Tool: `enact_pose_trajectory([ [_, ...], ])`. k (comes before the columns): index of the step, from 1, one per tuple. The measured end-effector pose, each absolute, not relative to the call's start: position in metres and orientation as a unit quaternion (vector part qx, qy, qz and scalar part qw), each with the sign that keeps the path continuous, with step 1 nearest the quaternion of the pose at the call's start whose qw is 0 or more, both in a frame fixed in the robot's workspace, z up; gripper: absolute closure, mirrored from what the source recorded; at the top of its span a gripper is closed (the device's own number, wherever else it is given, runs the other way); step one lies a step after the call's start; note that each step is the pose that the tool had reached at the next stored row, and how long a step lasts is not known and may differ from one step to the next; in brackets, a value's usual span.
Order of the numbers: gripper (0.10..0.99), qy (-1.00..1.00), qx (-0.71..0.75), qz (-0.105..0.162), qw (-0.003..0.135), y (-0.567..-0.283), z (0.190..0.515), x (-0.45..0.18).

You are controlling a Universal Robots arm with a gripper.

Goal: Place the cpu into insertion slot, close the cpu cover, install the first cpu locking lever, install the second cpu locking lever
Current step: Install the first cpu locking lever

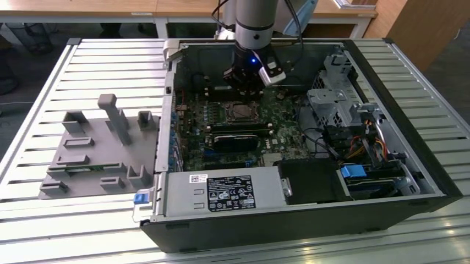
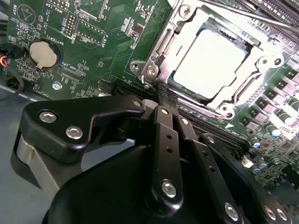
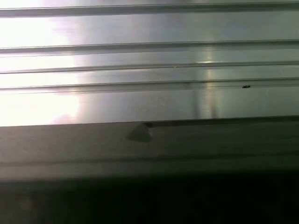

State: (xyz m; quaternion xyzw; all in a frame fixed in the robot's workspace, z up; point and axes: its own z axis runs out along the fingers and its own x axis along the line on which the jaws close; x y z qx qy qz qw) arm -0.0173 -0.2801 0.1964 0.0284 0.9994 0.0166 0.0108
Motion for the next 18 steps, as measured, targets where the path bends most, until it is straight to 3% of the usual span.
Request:
enact_pose_trajectory([
  [18,0.980,0.999,0.028,0.020,0.011,-0.281,0.215,-0.017],
])
